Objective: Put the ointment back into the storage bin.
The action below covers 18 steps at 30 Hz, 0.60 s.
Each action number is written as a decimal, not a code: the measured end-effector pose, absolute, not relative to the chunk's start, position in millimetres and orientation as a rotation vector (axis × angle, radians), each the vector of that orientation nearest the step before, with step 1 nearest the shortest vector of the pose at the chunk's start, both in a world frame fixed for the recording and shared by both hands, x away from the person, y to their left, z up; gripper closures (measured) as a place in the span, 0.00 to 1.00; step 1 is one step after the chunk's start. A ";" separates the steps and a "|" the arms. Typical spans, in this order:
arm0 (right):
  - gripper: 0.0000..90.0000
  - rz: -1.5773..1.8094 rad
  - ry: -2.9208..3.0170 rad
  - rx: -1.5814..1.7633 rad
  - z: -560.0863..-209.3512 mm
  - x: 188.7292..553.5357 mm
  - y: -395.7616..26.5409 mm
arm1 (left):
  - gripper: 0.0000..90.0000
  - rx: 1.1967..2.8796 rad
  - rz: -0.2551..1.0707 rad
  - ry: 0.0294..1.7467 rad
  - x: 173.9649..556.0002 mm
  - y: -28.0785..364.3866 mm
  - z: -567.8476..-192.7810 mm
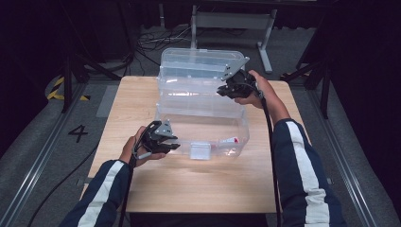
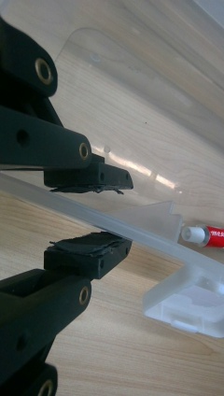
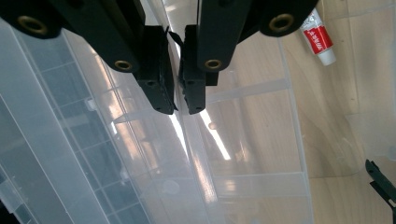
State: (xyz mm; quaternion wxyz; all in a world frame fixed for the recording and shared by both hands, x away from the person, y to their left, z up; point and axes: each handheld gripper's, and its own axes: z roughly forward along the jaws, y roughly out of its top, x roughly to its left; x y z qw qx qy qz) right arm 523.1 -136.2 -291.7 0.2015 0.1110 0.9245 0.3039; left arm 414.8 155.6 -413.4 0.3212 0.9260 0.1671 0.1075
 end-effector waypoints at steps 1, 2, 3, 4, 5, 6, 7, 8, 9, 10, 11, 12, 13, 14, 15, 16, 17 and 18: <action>0.93 0.849 2.582 0.310 -291.7 523.1 -136.2 | 0.76 2.432 0.282 0.439 414.8 155.6 -413.4; 0.93 0.847 2.582 0.309 -291.6 522.0 -136.2 | 0.76 2.433 0.282 0.440 414.8 155.6 -413.4; 0.93 0.848 2.579 0.294 -291.5 520.4 -136.2 | 0.76 2.433 0.283 0.439 414.8 155.6 -413.4; 0.93 0.847 2.580 0.292 -291.3 519.3 -136.2 | 0.76 2.432 0.283 0.439 414.8 155.6 -413.4; 0.94 0.844 2.579 0.293 -291.2 517.9 -136.0 | 0.76 2.432 0.282 0.441 414.7 155.5 -413.4; 0.94 0.840 2.581 0.288 -290.9 516.2 -135.9 | 0.76 2.432 0.282 0.440 414.7 155.6 -413.4; 0.94 0.839 2.581 0.286 -290.8 515.5 -135.8 | 0.76 2.432 0.282 0.440 414.7 155.6 -413.4; 0.94 0.837 2.582 0.286 -290.8 514.3 -135.6 | 0.76 2.432 0.283 0.440 414.7 155.6 -413.4; 0.94 0.837 2.583 0.282 -290.7 513.7 -135.5 | 0.76 2.432 0.282 0.440 414.7 155.6 -413.4; 0.94 0.835 2.582 0.283 -290.5 513.1 -135.6 | 0.76 2.432 0.282 0.440 414.7 155.6 -413.4; 0.94 0.832 2.586 0.284 -290.4 512.5 -135.7 | 0.76 2.432 0.283 0.440 414.7 155.6 -413.4; 0.94 0.831 2.587 0.280 -290.3 511.4 -135.6 | 0.76 2.432 0.282 0.440 414.7 155.6 -413.4; 0.94 0.829 2.584 0.280 -290.3 510.6 -135.3 | 0.76 2.432 0.282 0.440 414.7 155.6 -413.4; 0.94 0.826 2.585 0.280 -290.2 510.0 -135.2 | 0.76 2.432 0.283 0.441 414.6 155.6 -413.4; 0.94 0.821 2.587 0.269 -289.9 509.7 -135.2 | 0.76 2.430 0.284 0.441 414.5 155.6 -413.6; 0.94 0.813 2.593 0.264 -289.4 508.9 -135.2 | 0.76 2.430 0.284 0.441 414.5 155.6 -413.6; 0.94 0.809 2.593 0.261 -289.2 508.3 -135.0 | 0.76 2.431 0.284 0.442 414.5 155.5 -413.5; 0.94 0.802 2.596 0.261 -289.0 507.5 -134.6 | 0.76 2.430 0.284 0.441 414.5 155.6 -413.6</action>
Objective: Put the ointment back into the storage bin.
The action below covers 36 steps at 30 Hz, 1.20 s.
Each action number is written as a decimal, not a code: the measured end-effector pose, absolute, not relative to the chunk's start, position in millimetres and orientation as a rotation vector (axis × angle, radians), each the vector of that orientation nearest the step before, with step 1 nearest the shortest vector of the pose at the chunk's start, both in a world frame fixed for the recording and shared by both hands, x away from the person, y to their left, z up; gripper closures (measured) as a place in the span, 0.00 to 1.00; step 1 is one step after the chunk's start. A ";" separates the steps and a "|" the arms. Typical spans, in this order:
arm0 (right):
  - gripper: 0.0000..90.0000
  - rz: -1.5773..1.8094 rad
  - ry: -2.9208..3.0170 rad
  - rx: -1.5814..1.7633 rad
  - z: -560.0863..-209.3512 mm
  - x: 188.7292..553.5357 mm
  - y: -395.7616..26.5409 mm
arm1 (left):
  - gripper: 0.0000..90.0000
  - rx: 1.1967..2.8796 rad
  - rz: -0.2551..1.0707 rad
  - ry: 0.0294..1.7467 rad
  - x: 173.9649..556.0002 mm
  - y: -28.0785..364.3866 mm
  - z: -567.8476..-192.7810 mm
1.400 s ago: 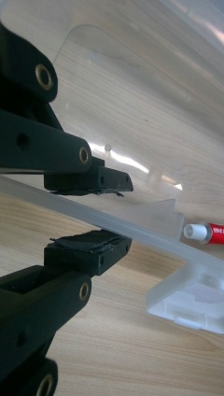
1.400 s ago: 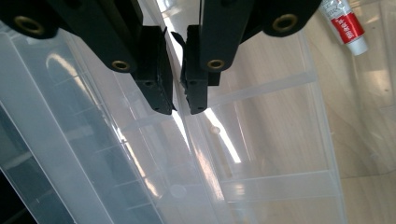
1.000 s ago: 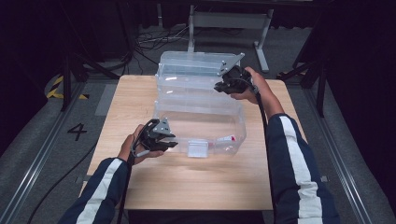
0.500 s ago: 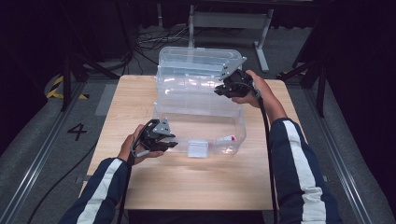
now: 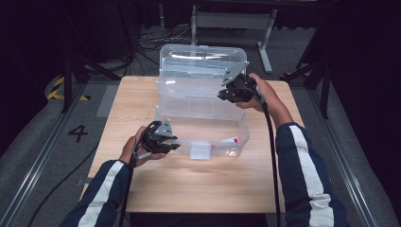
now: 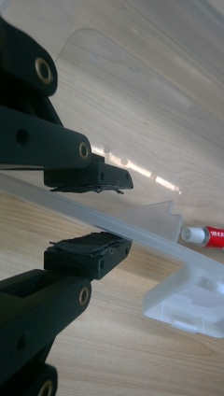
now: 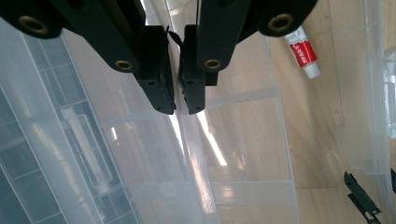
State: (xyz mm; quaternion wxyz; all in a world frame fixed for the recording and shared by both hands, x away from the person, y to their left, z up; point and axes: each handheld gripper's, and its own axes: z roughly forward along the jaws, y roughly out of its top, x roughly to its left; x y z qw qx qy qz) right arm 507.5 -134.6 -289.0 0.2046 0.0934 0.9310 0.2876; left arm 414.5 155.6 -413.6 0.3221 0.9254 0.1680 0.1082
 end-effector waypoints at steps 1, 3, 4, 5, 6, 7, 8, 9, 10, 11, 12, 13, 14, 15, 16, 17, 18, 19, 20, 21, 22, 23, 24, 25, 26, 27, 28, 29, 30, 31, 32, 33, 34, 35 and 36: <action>0.94 0.791 2.594 0.258 -288.8 506.2 -133.7 | 0.76 2.429 0.284 0.442 414.4 155.5 -413.6; 0.94 0.767 2.595 0.252 -288.3 504.4 -132.2 | 0.76 2.428 0.285 0.445 414.1 155.5 -413.7; 0.93 0.760 2.595 0.252 -288.1 503.6 -131.5 | 0.76 2.429 0.287 0.442 414.2 155.5 -413.7; 0.93 0.754 2.592 0.248 -288.1 503.1 -131.1 | 0.76 2.429 0.287 0.444 414.1 155.5 -413.7; 0.93 0.751 2.592 0.249 -288.2 502.5 -130.7 | 0.75 2.430 0.286 0.444 414.1 155.6 -413.5; 0.93 0.748 2.592 0.251 -288.2 502.1 -130.4 | 0.75 2.430 0.285 0.444 414.0 155.6 -413.6; 0.93 0.746 2.589 0.251 -288.4 501.5 -130.2 | 0.75 2.430 0.287 0.443 414.1 155.6 -413.5; 0.93 0.746 2.589 0.251 -288.4 501.5 -130.2 | 0.75 2.430 0.287 0.443 414.1 155.6 -413.5; 0.93 0.738 2.588 0.244 -288.4 499.9 -129.9 | 0.75 2.430 0.289 0.443 413.9 155.6 -413.6; 0.93 0.738 2.589 0.245 -288.4 499.3 -129.6 | 0.75 2.430 0.290 0.443 414.0 155.5 -413.6; 0.93 0.736 2.588 0.240 -288.4 498.4 -129.3 | 0.75 2.430 0.290 0.442 414.0 155.5 -413.6; 0.93 0.730 2.586 0.237 -288.4 497.5 -128.9 | 0.75 2.429 0.291 0.442 413.9 155.6 -413.6; 0.93 0.723 2.586 0.233 -288.5 496.3 -128.5 | 0.75 2.429 0.291 0.442 413.9 155.5 -413.6; 0.93 0.717 2.584 0.228 -288.5 495.2 -128.0 | 0.75 2.428 0.290 0.443 413.9 155.5 -413.6; 0.93 0.714 2.580 0.223 -288.8 494.1 -127.5 | 0.75 2.429 0.290 0.442 413.9 155.5 -413.6; 0.93 0.711 2.580 0.222 -288.8 493.3 -127.3 | 0.75 2.429 0.292 0.441 413.9 155.5 -413.6; 0.93 0.712 2.582 0.223 -289.0 492.3 -127.3 | 0.75 2.430 0.293 0.441 413.8 155.6 -413.6; 0.93 0.712 2.583 0.219 -289.0 491.6 -127.5 | 0.75 2.432 0.294 0.439 413.8 155.7 -413.6; 0.93 0.711 2.582 0.219 -289.2 490.7 -127.6 | 0.75 2.432 0.295 0.438 413.8 155.7 -413.6; 0.93 0.711 2.582 0.220 -289.3 489.7 -127.8 | 0.75 2.432 0.295 0.438 413.7 155.7 -413.6; 0.93 0.712 2.582 0.220 -289.4 489.1 -127.9 | 0.75 2.431 0.297 0.437 413.7 155.7 -413.7; 0.93 0.713 2.583 0.218 -289.7 488.3 -127.9 | 0.75 2.430 0.297 0.437 413.6 155.7 -413.7; 0.93 0.711 2.579 0.214 -289.8 487.6 -128.0 | 0.75 2.429 0.299 0.438 413.5 155.6 -413.9; 0.93 0.712 2.582 0.214 -289.9 486.9 -128.2 | 0.75 2.427 0.299 0.438 413.4 155.6 -414.0; 0.93 0.714 2.581 0.213 -290.3 486.2 -128.5 | 0.75 2.427 0.299 0.438 413.4 155.6 -414.0; 0.93 0.716 2.581 0.213 -290.4 485.9 -128.9 | 0.75 2.426 0.301 0.438 413.3 155.6 -414.1; 0.93 0.719 2.580 0.218 -290.6 485.4 -129.1 | 0.75 2.426 0.303 0.436 413.2 155.7 -414.1; 0.93 0.720 2.584 0.216 -290.7 484.8 -129.6 | 0.75 2.426 0.303 0.436 413.3 155.7 -414.1; 0.93 0.722 2.584 0.216 -290.9 483.7 -129.8 | 0.75 2.425 0.304 0.437 413.2 155.6 -414.2; 0.93 0.722 2.582 0.216 -291.2 482.9 -129.8 | 0.75 2.424 0.305 0.436 413.1 155.6 -414.3; 0.93 0.721 2.583 0.216 -291.4 482.2 -129.8 | 0.74 2.424 0.306 0.436 413.0 155.7 -414.3; 0.93 0.721 2.583 0.213 -291.7 481.2 -129.9 | 0.74 2.424 0.306 0.436 413.0 155.7 -414.3; 0.93 0.722 2.583 0.207 -292.1 480.4 -130.1 | 0.74 2.423 0.307 0.436 412.9 155.6 -414.4; 0.93 0.723 2.583 0.209 -292.2 479.8 -130.4 | 0.74 2.423 0.307 0.435 412.9 155.6 -414.4; 0.93 0.723 2.583 0.209 -292.2 479.8 -130.4 | 0.74 2.423 0.307 0.435 412.9 155.6 -414.4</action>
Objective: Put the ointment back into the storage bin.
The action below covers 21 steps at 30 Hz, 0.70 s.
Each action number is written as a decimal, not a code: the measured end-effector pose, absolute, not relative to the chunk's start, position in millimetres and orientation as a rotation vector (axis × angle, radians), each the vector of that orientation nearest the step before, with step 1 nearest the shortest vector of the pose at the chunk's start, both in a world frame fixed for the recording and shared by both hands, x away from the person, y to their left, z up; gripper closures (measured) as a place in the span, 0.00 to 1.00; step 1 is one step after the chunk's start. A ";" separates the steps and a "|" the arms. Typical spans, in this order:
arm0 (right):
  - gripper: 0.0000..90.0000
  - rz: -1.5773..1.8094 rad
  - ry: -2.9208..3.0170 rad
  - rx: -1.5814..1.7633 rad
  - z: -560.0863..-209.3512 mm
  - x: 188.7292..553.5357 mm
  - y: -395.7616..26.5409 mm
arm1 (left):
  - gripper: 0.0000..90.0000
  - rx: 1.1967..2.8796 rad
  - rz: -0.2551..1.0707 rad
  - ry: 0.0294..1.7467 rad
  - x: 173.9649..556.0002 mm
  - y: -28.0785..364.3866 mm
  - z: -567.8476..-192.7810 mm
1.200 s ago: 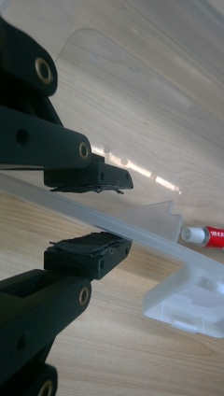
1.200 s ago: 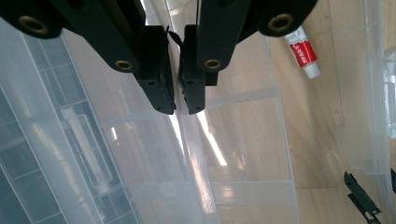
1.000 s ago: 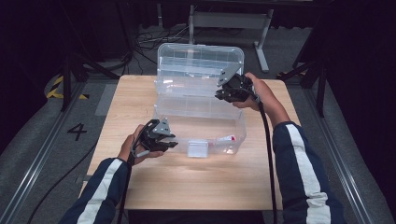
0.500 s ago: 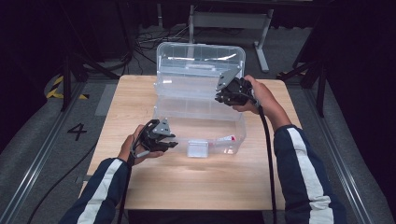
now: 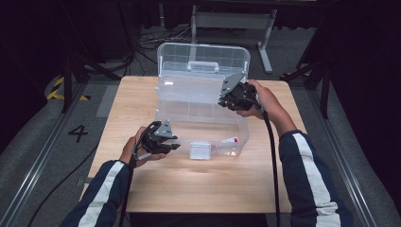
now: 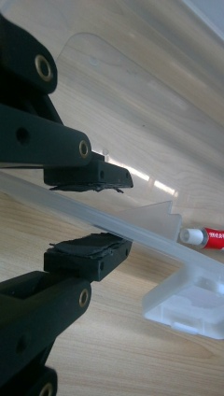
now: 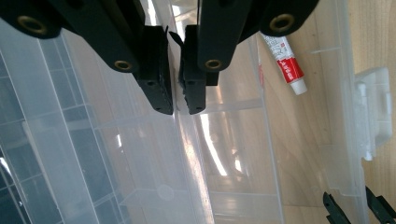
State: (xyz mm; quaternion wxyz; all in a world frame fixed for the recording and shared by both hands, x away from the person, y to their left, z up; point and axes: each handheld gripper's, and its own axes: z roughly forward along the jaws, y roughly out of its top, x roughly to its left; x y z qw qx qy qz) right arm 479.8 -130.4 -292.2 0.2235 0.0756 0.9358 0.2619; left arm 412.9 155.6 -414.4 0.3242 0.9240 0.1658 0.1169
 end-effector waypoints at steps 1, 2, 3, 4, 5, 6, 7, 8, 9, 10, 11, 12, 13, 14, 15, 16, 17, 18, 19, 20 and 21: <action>0.93 0.726 2.582 0.207 -292.4 479.1 -130.9 | 0.74 2.423 0.307 0.434 412.8 155.6 -414.4; 0.93 0.727 2.578 0.208 -292.7 478.6 -131.0 | 0.74 2.422 0.312 0.431 412.7 155.7 -414.6; 0.93 0.732 2.576 0.211 -293.3 477.8 -131.3 | 0.74 2.419 0.315 0.432 412.5 155.6 -414.9; 0.93 0.731 2.573 0.210 -293.5 477.0 -131.5 | 0.74 2.418 0.318 0.432 412.3 155.6 -415.0; 0.93 0.732 2.572 0.206 -294.0 476.2 -131.5 | 0.74 2.417 0.319 0.431 412.1 155.6 -415.1; 0.92 0.730 2.569 0.203 -294.1 475.5 -131.6 | 0.74 2.416 0.324 0.431 411.9 155.5 -415.2; 0.92 0.735 2.562 0.205 -294.9 474.4 -131.8 | 0.73 2.419 0.331 0.428 411.6 155.6 -415.0; 0.92 0.736 2.563 0.200 -295.2 473.5 -132.2 | 0.73 2.416 0.335 0.429 411.1 155.5 -415.3; 0.92 0.738 2.559 0.200 -295.6 473.0 -132.6 | 0.73 2.414 0.342 0.430 410.7 155.3 -415.5; 0.92 0.745 2.560 0.202 -296.1 472.1 -133.4 | 0.72 2.412 0.344 0.431 410.3 155.1 -415.8; 0.92 0.751 2.559 0.205 -296.6 471.3 -133.9 | 0.72 2.412 0.345 0.432 410.2 155.1 -415.8; 0.92 0.757 2.559 0.205 -297.0 470.7 -134.6 | 0.72 2.412 0.345 0.432 410.2 155.1 -415.8; 0.92 0.763 2.558 0.206 -297.5 470.1 -135.1 | 0.72 2.411 0.345 0.434 410.1 155.0 -415.8; 0.92 0.768 2.559 0.209 -297.9 469.2 -135.6 | 0.72 2.411 0.345 0.434 410.1 155.0 -415.8; 0.92 0.770 2.559 0.208 -298.3 468.4 -136.0 | 0.72 2.411 0.346 0.433 410.1 155.0 -415.8; 0.92 0.776 2.558 0.205 -298.9 467.6 -136.2 | 0.72 2.410 0.347 0.434 410.0 155.0 -415.9; 0.92 0.782 2.558 0.208 -299.6 466.6 -136.5 | 0.71 2.407 0.347 0.437 410.0 155.0 -415.9; 0.92 0.786 2.560 0.206 -300.1 465.6 -136.7 | 0.71 2.405 0.346 0.439 409.9 155.1 -415.9; 0.92 0.787 2.558 0.204 -300.3 465.1 -137.1 | 0.71 2.397 0.344 0.443 409.8 155.6 -416.3; 0.92 0.787 2.558 0.204 -300.3 465.1 -137.1 | 0.71 2.397 0.344 0.443 409.8 155.6 -416.3; 0.91 0.794 2.562 0.206 -300.8 464.4 -137.7 | 0.71 2.384 0.338 0.446 409.7 156.1 -416.8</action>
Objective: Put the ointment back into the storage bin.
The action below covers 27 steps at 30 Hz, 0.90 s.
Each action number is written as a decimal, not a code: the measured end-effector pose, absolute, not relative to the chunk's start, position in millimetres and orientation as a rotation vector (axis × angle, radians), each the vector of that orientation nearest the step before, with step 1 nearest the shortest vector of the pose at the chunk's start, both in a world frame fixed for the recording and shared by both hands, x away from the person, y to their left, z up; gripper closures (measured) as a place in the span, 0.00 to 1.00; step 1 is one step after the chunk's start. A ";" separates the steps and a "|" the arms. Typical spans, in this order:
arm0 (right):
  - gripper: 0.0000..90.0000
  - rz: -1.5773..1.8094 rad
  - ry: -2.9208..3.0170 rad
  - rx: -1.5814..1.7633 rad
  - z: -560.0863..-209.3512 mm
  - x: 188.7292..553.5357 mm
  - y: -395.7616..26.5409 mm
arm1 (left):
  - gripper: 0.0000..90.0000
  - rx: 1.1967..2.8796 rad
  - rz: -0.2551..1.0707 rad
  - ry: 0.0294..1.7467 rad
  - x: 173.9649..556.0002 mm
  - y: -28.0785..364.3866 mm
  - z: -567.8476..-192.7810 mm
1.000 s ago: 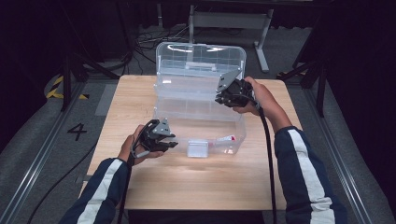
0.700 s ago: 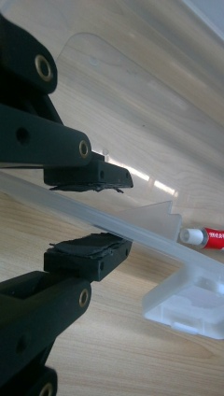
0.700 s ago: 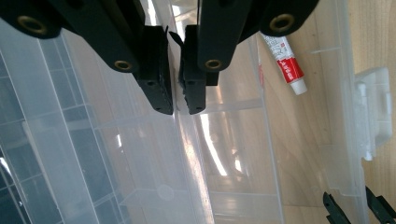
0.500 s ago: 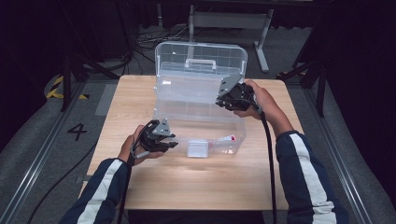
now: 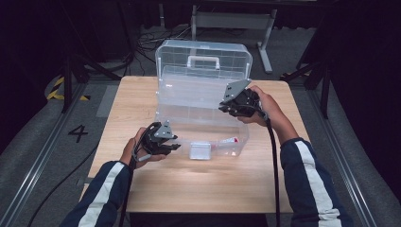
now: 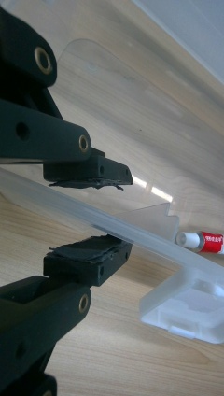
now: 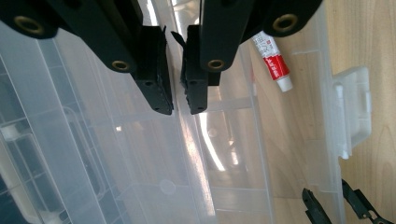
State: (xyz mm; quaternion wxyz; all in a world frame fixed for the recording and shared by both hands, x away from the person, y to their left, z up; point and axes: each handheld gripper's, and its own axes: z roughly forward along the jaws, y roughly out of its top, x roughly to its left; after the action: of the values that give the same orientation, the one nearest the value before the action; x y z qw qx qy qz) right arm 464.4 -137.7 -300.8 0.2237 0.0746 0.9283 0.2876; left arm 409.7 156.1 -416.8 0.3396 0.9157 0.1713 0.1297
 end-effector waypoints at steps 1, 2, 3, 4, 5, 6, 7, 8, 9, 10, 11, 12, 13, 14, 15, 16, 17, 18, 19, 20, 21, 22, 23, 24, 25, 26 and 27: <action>0.91 0.805 2.564 0.208 -301.5 464.1 -138.7 | 0.71 2.383 0.340 0.441 409.6 156.2 -416.9; 0.91 0.811 2.563 0.206 -301.9 463.9 -139.3 | 0.71 2.381 0.339 0.445 409.6 156.2 -416.9; 0.91 0.815 2.562 0.210 -302.1 463.6 -139.7 | 0.71 2.379 0.337 0.447 409.6 156.3 -416.9; 0.91 0.817 2.562 0.211 -302.5 463.2 -140.0 | 0.71 2.376 0.340 0.446 409.6 156.4 -416.8; 0.91 0.819 2.560 0.210 -302.9 462.6 -140.1 | 0.71 2.364 0.330 0.443 409.3 156.8 -416.1; 0.91 0.825 2.555 0.209 -303.4 462.2 -140.4 | 0.72 2.355 0.332 0.442 408.9 156.8 -415.6; 0.91 0.829 2.556 0.215 -303.7 462.0 -140.6 | 0.73 2.350 0.333 0.437 408.1 156.6 -414.6; 0.91 0.836 2.554 0.214 -304.2 461.9 -140.9 | 0.75 2.342 0.336 0.431 407.4 156.6 -413.6; 0.91 0.840 2.554 0.219 -304.5 461.7 -141.4 | 0.76 2.337 0.328 0.434 407.1 156.9 -412.4; 0.90 0.847 2.554 0.217 -304.7 462.0 -142.3 | 0.76 2.335 0.329 0.431 406.6 157.2 -411.9; 0.90 0.851 2.554 0.218 -304.9 462.0 -142.6 | 0.76 2.331 0.331 0.427 405.9 157.8 -411.0; 0.90 0.856 2.553 0.217 -305.2 461.9 -142.9 | 0.76 2.334 0.336 0.427 405.4 158.0 -410.3; 0.90 0.860 2.555 0.222 -305.5 461.5 -143.2 | 0.76 2.340 0.343 0.427 404.8 157.8 -409.8; 0.90 0.862 2.553 0.220 -305.8 461.3 -143.4 | 0.76 2.343 0.352 0.427 404.0 157.5 -409.5; 0.90 0.867 2.552 0.220 -306.2 461.1 -143.8 | 0.76 2.343 0.352 0.428 404.1 157.4 -409.5; 0.90 0.873 2.552 0.222 -306.6 461.0 -144.0 | 0.76 2.343 0.352 0.426 404.2 157.4 -409.5; 0.90 0.875 2.552 0.220 -306.8 460.9 -144.2 | 0.76 2.343 0.352 0.425 404.3 157.4 -409.6; 0.90 0.876 2.553 0.217 -307.0 460.7 -144.3 | 0.76 2.343 0.351 0.424 404.3 157.4 -409.7; 0.90 0.876 2.553 0.217 -307.2 460.1 -144.4 | 0.76 2.351 0.350 0.426 404.3 157.0 -410.0; 0.90 0.880 2.553 0.220 -307.8 459.4 -144.4 | 0.77 2.354 0.363 0.421 404.3 156.6 -410.3; 0.90 0.881 2.556 0.217 -308.2 458.7 -144.6 | 0.77 2.356 0.364 0.420 404.4 156.5 -410.2; 0.90 0.882 2.556 0.216 -308.4 458.4 -144.8 | 0.77 2.357 0.364 0.419 404.1 156.1 -410.3; 0.90 0.883 2.555 0.222 -308.7 457.8 -144.9 | 0.77 2.364 0.372 0.414 404.1 156.0 -410.0; 0.90 0.886 2.555 0.221 -309.0 457.5 -145.0 | 0.78 2.366 0.378 0.413 403.7 155.3 -410.1; 0.90 0.891 2.556 0.218 -309.6 457.1 -145.2 | 0.78 2.367 0.380 0.412 403.5 155.1 -410.1; 0.90 0.893 2.555 0.218 -309.9 456.7 -145.4 | 0.78 2.368 0.380 0.412 403.5 155.1 -410.0; 0.90 0.896 2.553 0.218 -310.3 456.2 -145.8 | 0.78 2.368 0.379 0.413 403.6 155.2 -410.0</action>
State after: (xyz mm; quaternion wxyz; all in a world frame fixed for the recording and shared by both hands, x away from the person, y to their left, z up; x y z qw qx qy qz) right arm 456.2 -145.8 -310.3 0.2119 0.0785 0.9192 0.3225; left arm 403.6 155.2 -410.0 0.3469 0.9127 0.1593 0.1462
